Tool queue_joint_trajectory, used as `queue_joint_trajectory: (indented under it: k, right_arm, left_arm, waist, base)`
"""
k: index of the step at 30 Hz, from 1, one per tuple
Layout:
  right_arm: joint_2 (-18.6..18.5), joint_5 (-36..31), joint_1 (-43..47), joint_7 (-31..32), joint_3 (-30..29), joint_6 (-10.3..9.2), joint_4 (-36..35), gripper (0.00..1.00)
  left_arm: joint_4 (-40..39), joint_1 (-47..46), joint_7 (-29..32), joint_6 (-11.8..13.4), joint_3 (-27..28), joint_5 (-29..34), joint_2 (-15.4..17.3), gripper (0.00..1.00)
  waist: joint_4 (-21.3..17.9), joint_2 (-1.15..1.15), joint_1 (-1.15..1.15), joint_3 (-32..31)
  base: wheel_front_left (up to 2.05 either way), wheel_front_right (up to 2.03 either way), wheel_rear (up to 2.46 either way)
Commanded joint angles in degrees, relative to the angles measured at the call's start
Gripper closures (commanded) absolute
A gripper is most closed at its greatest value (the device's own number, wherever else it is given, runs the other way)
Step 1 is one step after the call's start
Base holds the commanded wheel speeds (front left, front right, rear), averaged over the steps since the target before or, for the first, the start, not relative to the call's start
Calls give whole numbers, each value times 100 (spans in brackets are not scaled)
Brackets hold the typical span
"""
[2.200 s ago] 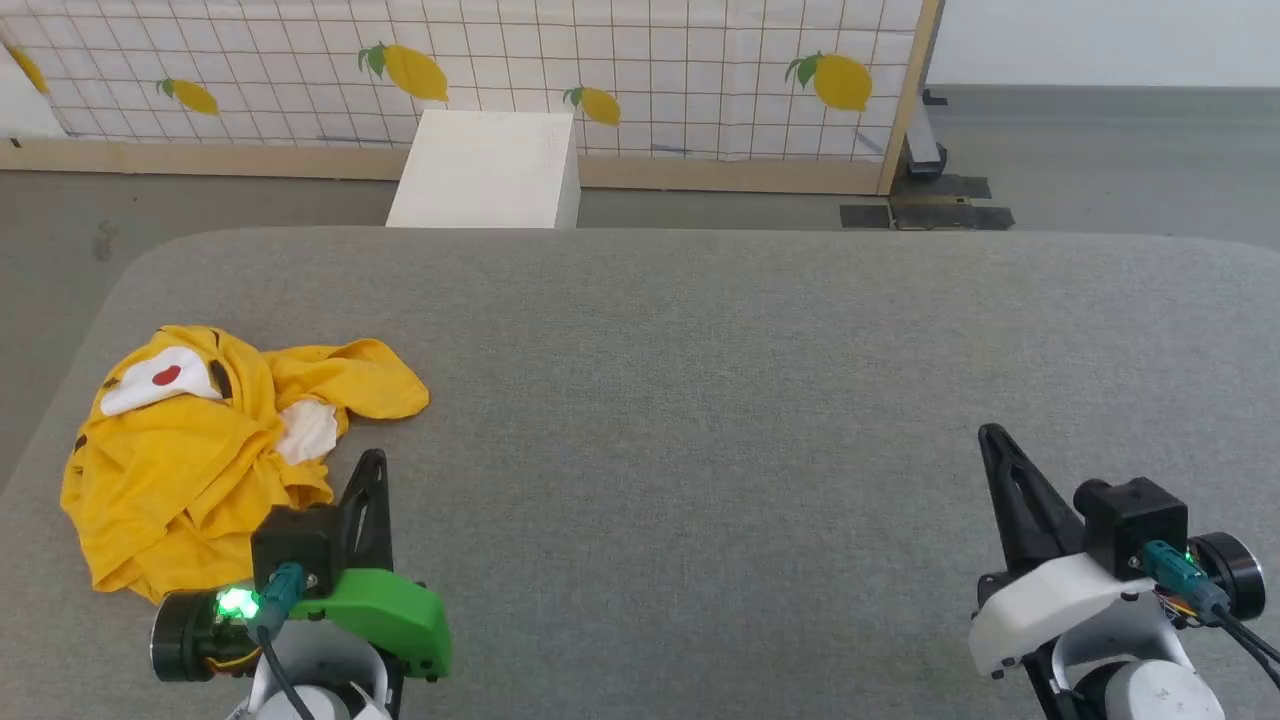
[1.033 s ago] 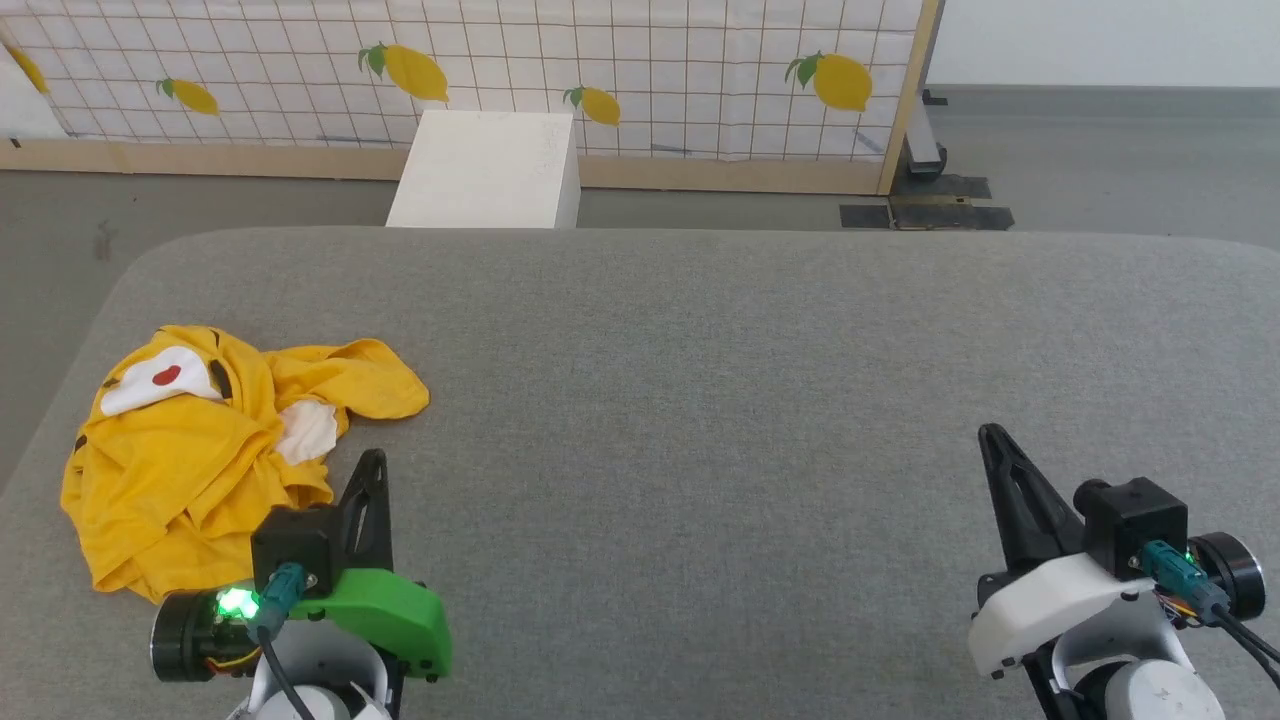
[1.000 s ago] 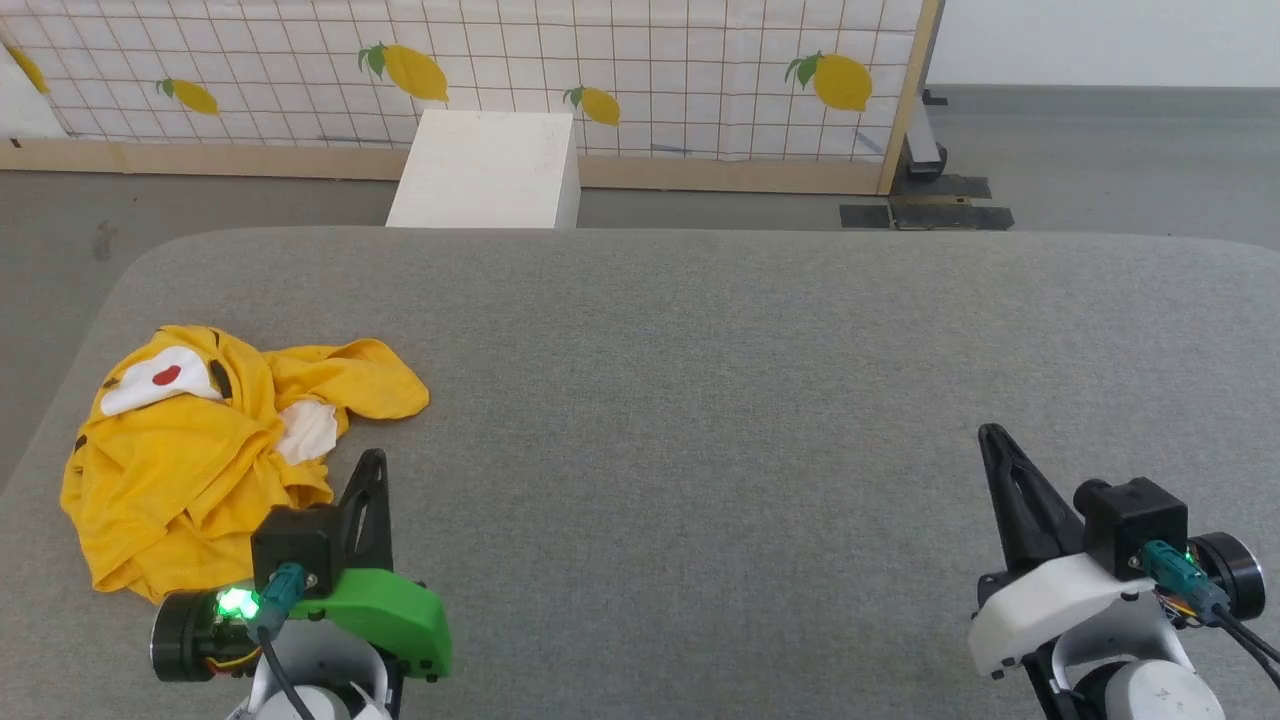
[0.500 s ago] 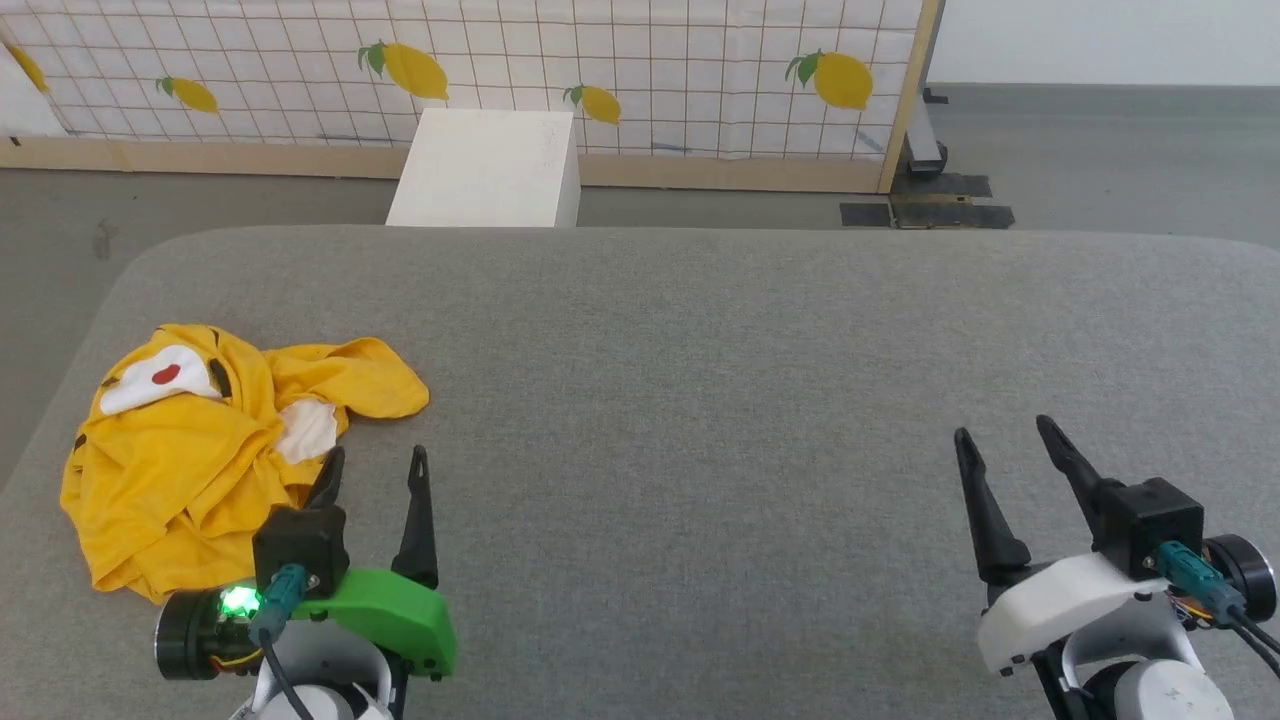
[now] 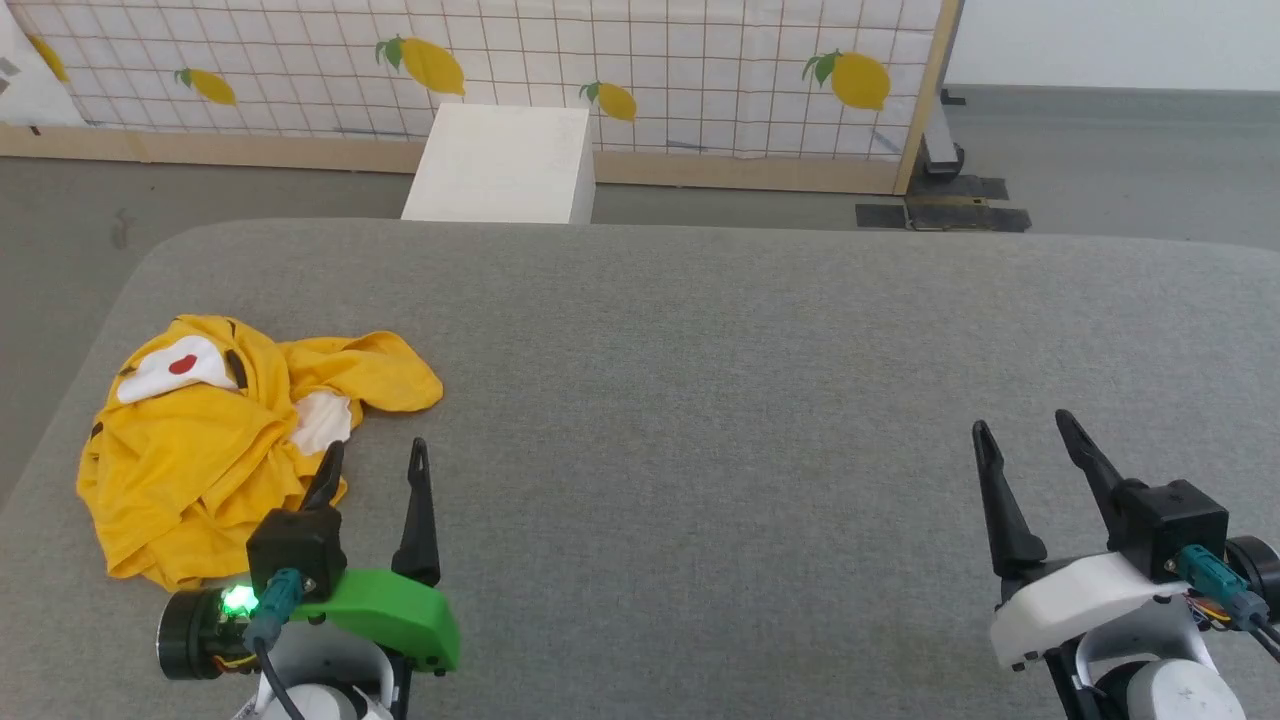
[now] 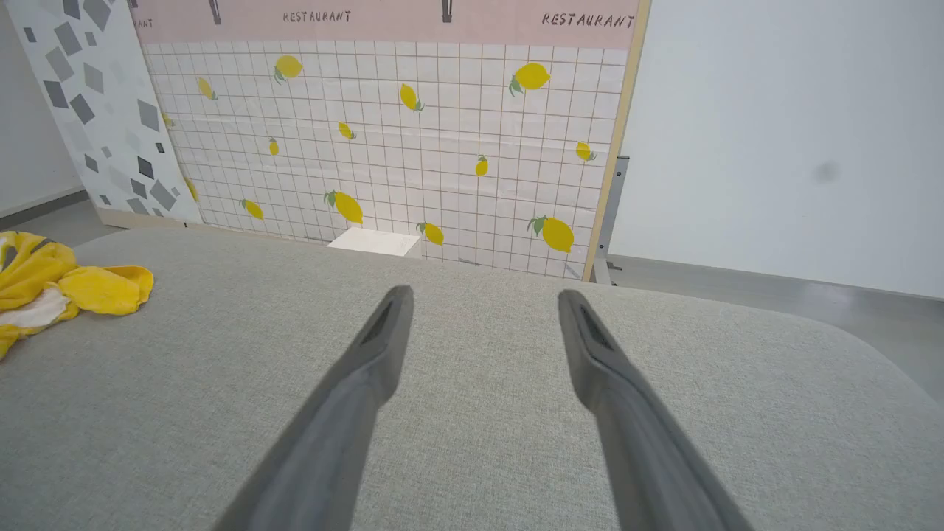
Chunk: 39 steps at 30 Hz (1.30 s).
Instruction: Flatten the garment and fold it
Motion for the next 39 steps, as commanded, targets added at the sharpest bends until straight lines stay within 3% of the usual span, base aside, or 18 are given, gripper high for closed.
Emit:
queue_joint_trajectory:
  k: [1, 39]
  right_arm:
    - [2, 50, 107, -69, -30, -2, -24, 0]
    - [3, 89, 108, -519, 400, -4, 61, 0]
  left_arm:
    - [-31, 60, -80, 48, -26, -71, -6, 0]
    - [-28, 208, -528, 268, -265, -466, -16, 0]
  waist:
    - [47, 0, 0, -2]
    - [1614, 0, 0, 118]
  base:
    - [0, 0, 0]
    - [0, 0, 0]
